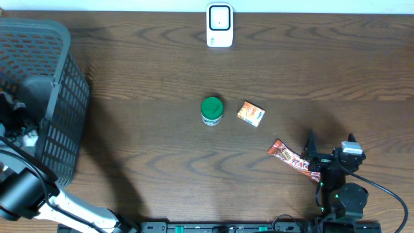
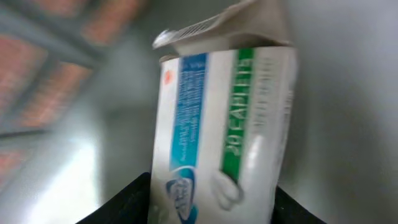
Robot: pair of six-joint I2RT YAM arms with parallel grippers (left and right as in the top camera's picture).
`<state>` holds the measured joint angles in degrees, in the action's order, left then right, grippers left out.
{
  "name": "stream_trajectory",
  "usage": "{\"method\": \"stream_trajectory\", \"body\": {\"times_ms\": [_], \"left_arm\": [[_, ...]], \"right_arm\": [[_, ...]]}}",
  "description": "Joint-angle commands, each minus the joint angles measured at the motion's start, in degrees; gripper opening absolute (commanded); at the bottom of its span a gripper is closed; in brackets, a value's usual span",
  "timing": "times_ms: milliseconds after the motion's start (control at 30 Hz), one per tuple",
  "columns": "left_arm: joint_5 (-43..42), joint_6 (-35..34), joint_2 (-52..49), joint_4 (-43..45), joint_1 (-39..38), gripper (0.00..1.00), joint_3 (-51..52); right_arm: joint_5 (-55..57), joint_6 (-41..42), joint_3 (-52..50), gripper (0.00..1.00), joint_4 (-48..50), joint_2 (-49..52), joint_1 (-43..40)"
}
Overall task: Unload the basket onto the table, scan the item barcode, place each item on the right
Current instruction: 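Grasp the white medicine box inside the basket with the left gripper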
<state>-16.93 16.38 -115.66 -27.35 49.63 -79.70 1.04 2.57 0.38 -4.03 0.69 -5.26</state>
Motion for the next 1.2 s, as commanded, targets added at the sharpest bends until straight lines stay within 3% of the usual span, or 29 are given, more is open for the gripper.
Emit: {"method": "stream_trajectory", "body": {"times_ms": [0, 467, 600, 633, 800, 1000, 1167], "left_arm": [[-7.6, -3.0, 5.1, -0.8, -1.4, 0.48, 1.4], [-11.4, -7.1, 19.2, -1.2, -1.8, 0.44, 1.4], [-11.0, -7.8, 19.4, -2.2, -1.8, 0.71, 1.4], [-10.4, -8.4, 19.2, -2.5, -1.8, 0.89, 1.6], [-5.0, -12.1, 16.5, -3.0, -1.8, 0.92, 2.8], [7.1, -24.1, 11.3, -5.6, -1.8, 0.92, 2.8], [7.6, -24.8, 7.3, -5.6, -2.1, 0.93, 2.8]], "right_arm": [[0.0, 0.6, -0.1, 0.99, -0.2, -0.3, -0.3], [-0.1, 0.6, -0.1, 0.99, -0.2, -0.3, -0.3], [-0.1, 0.6, -0.1, 0.99, -0.1, -0.3, -0.3], [0.0, 0.6, -0.1, 0.99, -0.2, -0.3, -0.3], [0.0, 0.6, -0.1, 0.99, -0.2, -0.3, -0.3], [0.0, 0.6, -0.1, 0.99, -0.2, -0.3, -0.3], [0.0, 0.6, -0.1, 0.99, -0.2, -0.3, -0.3]]}}
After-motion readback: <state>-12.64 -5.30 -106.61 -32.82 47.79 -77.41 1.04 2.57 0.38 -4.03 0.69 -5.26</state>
